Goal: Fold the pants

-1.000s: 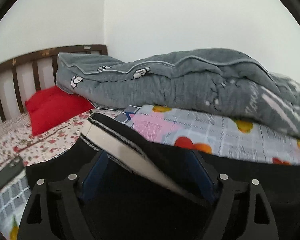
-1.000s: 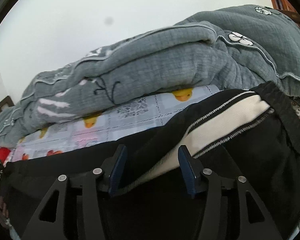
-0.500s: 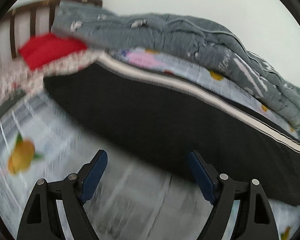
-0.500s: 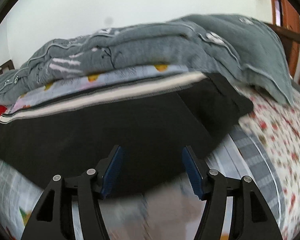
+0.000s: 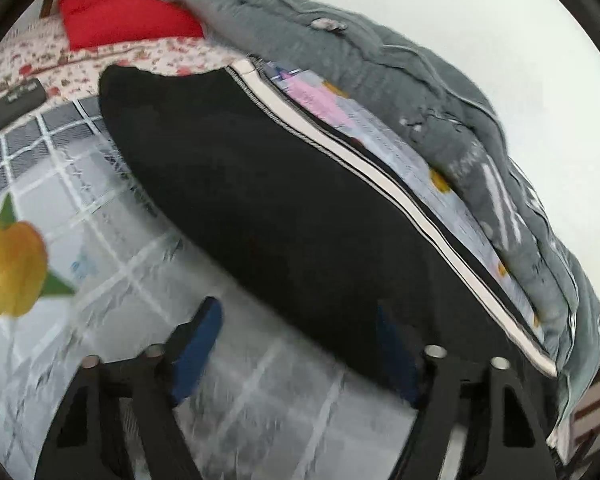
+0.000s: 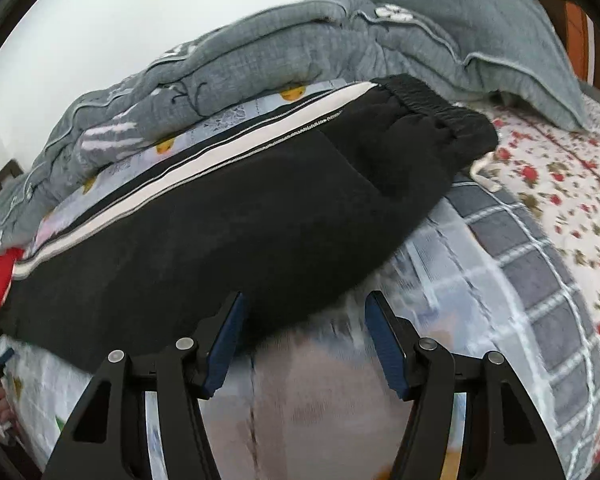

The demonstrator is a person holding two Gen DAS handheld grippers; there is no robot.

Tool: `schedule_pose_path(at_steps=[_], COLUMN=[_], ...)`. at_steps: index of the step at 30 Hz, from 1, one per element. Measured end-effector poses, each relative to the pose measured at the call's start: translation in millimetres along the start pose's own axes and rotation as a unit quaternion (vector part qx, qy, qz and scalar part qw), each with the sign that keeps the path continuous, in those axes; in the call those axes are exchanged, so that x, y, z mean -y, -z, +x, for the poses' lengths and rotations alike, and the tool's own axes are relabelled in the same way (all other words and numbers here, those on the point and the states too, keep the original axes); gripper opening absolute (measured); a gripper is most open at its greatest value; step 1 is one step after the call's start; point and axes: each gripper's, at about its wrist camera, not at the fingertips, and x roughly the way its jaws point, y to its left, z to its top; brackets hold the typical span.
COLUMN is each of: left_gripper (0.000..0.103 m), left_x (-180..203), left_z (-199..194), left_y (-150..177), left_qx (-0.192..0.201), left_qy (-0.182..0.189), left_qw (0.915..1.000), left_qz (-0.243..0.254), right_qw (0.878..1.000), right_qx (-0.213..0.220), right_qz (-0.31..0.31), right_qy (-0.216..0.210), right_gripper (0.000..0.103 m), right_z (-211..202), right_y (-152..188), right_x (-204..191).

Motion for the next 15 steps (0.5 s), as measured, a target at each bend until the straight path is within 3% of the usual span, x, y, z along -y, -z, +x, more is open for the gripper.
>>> schedule_pose_path(at_steps=[6, 7, 8, 9, 10, 12, 15], left_gripper=[0.063, 0.055, 0.048, 0.026, 0.015, 0.012, 0.012], left_x=[5.5, 8.2, 9.7, 8.7, 6.7, 1.7, -1.8], left_z=[25.8, 28.5, 30.4, 30.8, 30.7, 26.3, 14.0], left_y=[-22.5, -24.9, -25.4, -26.0, -26.4, -26.0, -20.8], left_qx=[0.005, 0.005, 0.005, 0.004, -0.001, -0.009, -0.014], left_qy=[-0.011, -0.018, -0.035, -0.051, -0.057, -0.038, -0.034], left_qw=[0.9991, 0.9990, 0.9986, 0.9980, 0.9977, 0.9986, 0.9987], left_qz=[-0.040, -0.040, -0.039, -0.038, -0.035, -0.035, -0.034], right_qw=[0.998, 0.998, 0.998, 0.998, 0.998, 0.996, 0.994], right_qx=[-0.013, -0.012, -0.011, -0.011, -0.009, 0.012, 0.042], right_qz=[0.058, 0.063, 0.064, 0.063, 0.064, 0.081, 0.078], right_qy=[-0.019, -0.019, -0.013, -0.005, -0.012, -0.036, -0.061], right_gripper=[0.056, 0.053, 0.041, 0.021, 0.018, 0.009, 0.007], right_z=[33.4, 37.6, 39.9, 42.0, 41.6, 30.8, 12.5], right_y=[-30.3, -33.2, -34.4, -35.1, -34.9, -31.0, -26.5], right_x=[6.8, 7.7, 8.5, 8.4, 9.5, 16.5, 22.9])
